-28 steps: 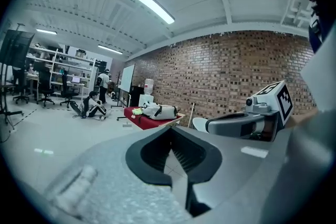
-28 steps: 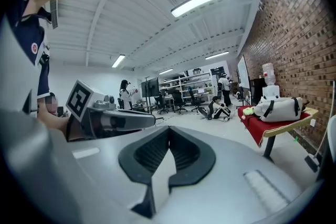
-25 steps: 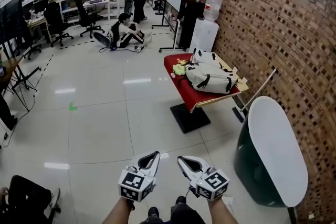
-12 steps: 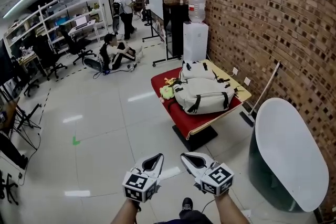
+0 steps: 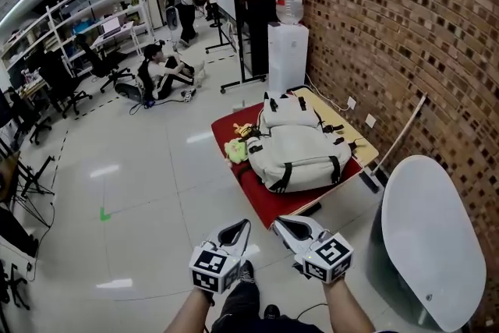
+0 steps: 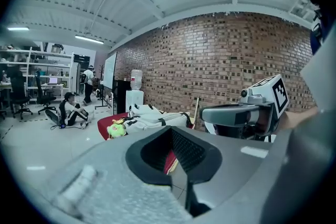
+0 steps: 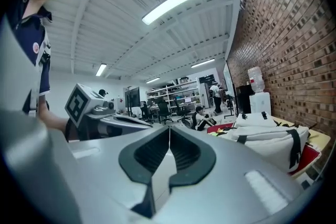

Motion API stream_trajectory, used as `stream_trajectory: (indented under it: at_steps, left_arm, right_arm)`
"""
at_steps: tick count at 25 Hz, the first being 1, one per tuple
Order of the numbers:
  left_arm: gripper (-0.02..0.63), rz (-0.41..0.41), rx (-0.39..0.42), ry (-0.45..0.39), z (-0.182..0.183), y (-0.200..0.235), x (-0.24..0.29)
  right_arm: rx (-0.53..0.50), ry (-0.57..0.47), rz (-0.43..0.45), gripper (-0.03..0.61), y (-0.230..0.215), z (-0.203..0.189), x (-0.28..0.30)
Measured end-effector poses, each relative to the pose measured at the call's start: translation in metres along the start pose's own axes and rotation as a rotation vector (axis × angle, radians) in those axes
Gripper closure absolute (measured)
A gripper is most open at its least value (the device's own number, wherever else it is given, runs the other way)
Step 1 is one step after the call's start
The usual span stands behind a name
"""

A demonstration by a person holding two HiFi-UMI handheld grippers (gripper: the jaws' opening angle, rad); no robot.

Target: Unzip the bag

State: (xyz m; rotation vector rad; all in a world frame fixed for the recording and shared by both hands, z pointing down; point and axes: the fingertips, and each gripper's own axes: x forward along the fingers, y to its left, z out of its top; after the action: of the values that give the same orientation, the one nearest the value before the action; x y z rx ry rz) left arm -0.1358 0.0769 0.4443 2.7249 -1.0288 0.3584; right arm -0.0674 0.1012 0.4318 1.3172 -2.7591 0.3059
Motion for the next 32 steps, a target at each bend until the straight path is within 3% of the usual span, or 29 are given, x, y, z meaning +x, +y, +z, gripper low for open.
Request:
stream_trajectory:
  at_steps: [11, 15, 19, 23, 24, 26, 32]
  left_arm:
    - [0.611, -0.129, -0.028, -0.030, 0.040, 0.074, 0.179]
    - [0.611, -0.159, -0.071, 0.000, 0.046, 0.099, 0.236]
    - [0.611, -0.195, -0.086, 0.057, 0.046, 0.116, 0.276]
    - [0.609, -0.150, -0.067, 0.093, 0.037, 0.136, 0.304]
    - [0.541, -0.139, -0.077, 0.110, 0.033, 0.141, 0.310]
    - [0.522, -0.111, -0.095, 0.153, 0.023, 0.151, 0.319]
    - [0.494, 0.001, -0.119, 0.297, -0.003, 0.165, 0.346]
  right_arm:
    - [-0.060, 0.122, -0.122, 0.577, -0.145, 0.026, 0.068]
    - [-0.078, 0.169, -0.163, 0.572, -0.192, 0.036, 0.091]
    - [-0.118, 0.227, -0.152, 0.549, -0.230, 0.040, 0.125]
    - [-0.119, 0.267, -0.077, 0.532, -0.260, 0.035, 0.162]
    - [-0.125, 0.280, -0.048, 0.525, -0.266, 0.031, 0.174]
    - [-0.149, 0.326, 0.020, 0.520, -0.280, 0.020, 0.200]
    - [-0.180, 0.525, 0.311, 0.494, -0.311, -0.042, 0.257]
